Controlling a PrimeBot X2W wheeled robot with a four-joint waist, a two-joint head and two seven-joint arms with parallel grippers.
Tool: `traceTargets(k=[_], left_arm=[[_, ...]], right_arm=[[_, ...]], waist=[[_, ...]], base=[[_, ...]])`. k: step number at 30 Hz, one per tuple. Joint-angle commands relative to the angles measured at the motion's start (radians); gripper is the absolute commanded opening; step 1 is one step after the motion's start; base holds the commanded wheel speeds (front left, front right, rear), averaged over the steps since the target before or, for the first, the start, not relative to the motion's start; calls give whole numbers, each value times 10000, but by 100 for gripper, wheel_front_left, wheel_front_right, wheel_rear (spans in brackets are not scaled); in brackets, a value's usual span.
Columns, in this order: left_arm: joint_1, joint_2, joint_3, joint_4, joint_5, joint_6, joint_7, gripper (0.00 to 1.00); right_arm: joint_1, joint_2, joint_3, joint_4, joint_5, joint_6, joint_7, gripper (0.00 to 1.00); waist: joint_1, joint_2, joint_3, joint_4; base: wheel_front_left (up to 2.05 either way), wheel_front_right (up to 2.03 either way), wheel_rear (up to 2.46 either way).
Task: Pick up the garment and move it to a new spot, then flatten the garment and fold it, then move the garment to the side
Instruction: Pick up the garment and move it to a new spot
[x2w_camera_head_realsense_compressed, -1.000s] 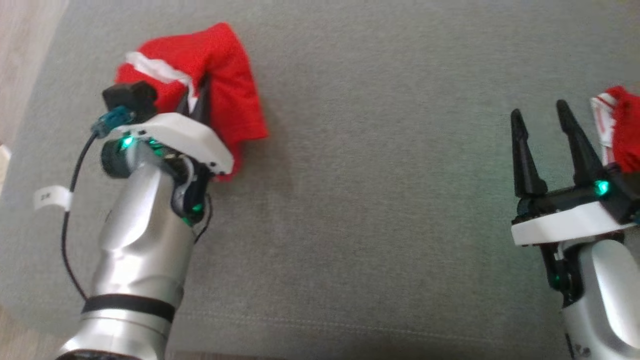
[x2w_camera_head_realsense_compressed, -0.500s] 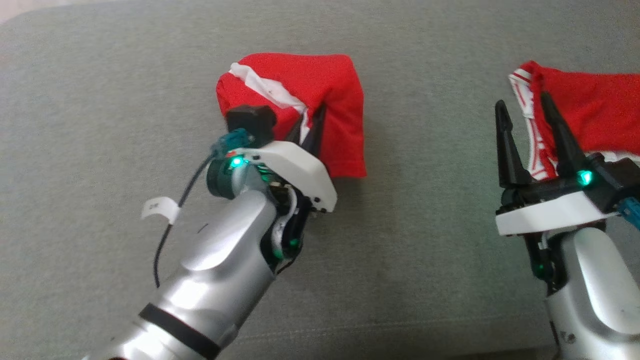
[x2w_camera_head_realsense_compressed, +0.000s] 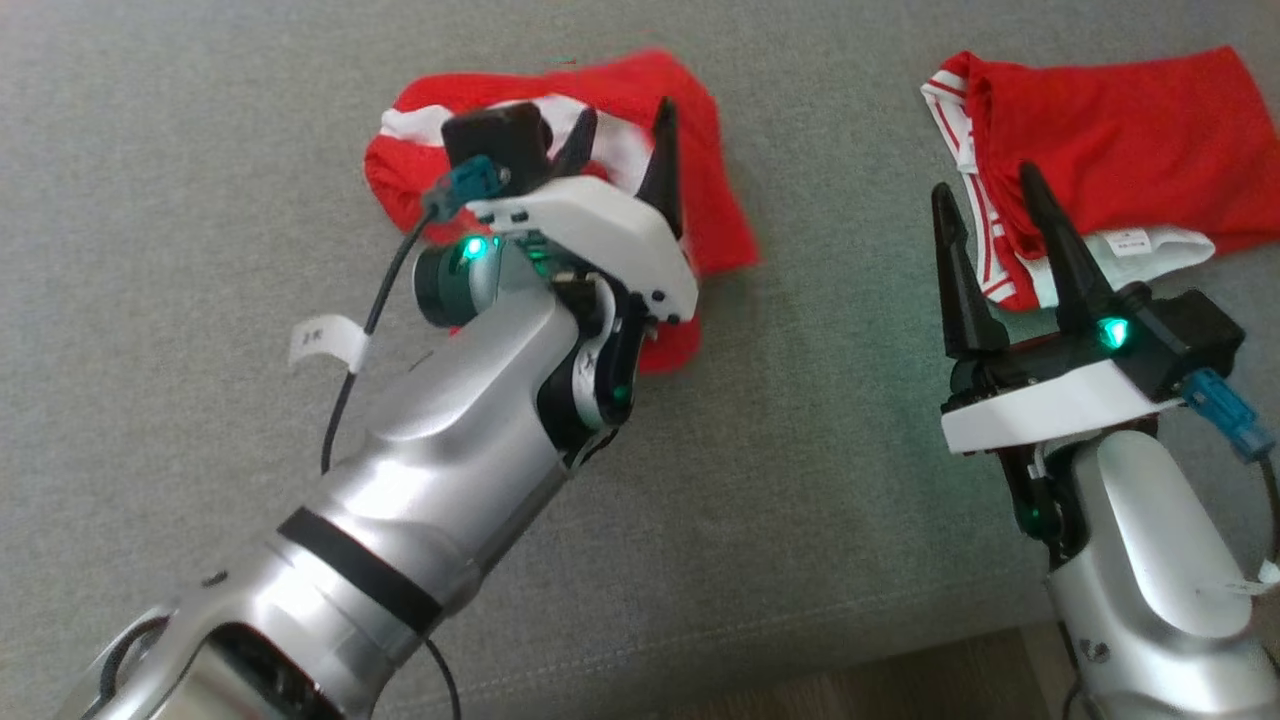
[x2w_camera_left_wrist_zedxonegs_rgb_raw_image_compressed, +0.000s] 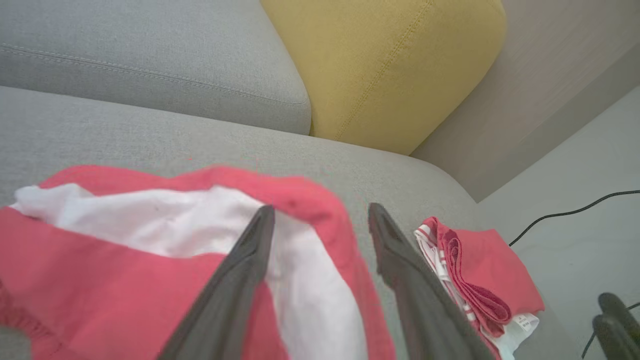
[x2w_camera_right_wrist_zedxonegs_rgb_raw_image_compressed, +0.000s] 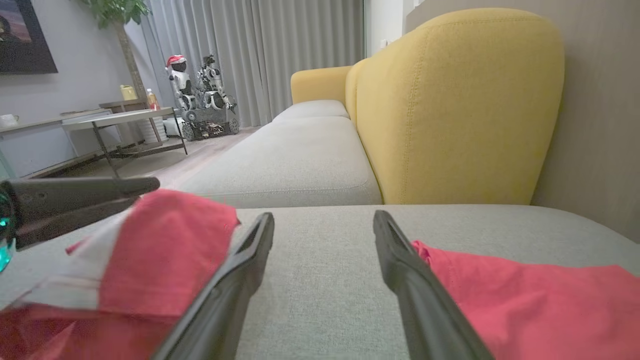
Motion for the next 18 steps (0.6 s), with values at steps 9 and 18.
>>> traceTargets(k=[9,18], left_arm=[[-289,151,1396,-194,1375,-437,-122,100],[1778,1131,3903,-719,4126,-1809,-123,100]], right_arm=[[-150,-159,-201,-335,-9,-7,-133,100],[631,-297,-386,-22,-21,-7,-134,100]], waist=[[0,0,-132,750],[0,0,-875,1832]], base=[[0,0,0],[0,0,0]])
